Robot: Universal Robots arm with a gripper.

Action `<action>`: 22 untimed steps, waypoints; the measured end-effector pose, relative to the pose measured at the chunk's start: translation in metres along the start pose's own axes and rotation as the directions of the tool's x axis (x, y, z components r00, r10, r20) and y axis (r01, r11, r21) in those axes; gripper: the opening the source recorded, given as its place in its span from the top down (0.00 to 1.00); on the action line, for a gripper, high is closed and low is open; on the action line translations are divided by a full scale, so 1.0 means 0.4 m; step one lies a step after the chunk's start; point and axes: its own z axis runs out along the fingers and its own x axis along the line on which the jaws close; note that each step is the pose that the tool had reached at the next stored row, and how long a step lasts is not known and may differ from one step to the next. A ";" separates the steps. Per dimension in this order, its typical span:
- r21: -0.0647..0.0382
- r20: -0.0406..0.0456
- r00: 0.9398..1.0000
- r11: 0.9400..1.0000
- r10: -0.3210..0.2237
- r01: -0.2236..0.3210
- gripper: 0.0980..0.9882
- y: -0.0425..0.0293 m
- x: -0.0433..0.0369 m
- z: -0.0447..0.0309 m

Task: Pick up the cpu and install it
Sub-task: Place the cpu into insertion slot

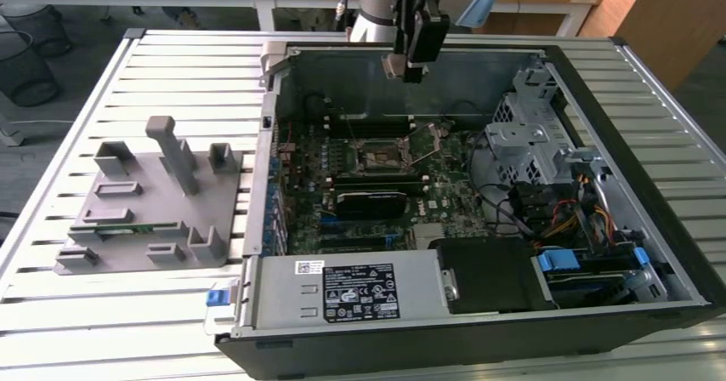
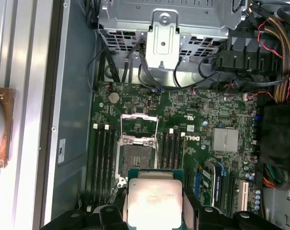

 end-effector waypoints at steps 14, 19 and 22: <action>-0.001 0.006 0.999 0.999 -0.034 0.034 0.50 0.001 0.027 0.042; -0.001 0.006 0.999 0.999 -0.034 0.034 0.50 0.000 0.026 0.057; -0.001 0.007 0.999 0.999 -0.034 0.034 0.50 0.000 0.026 0.062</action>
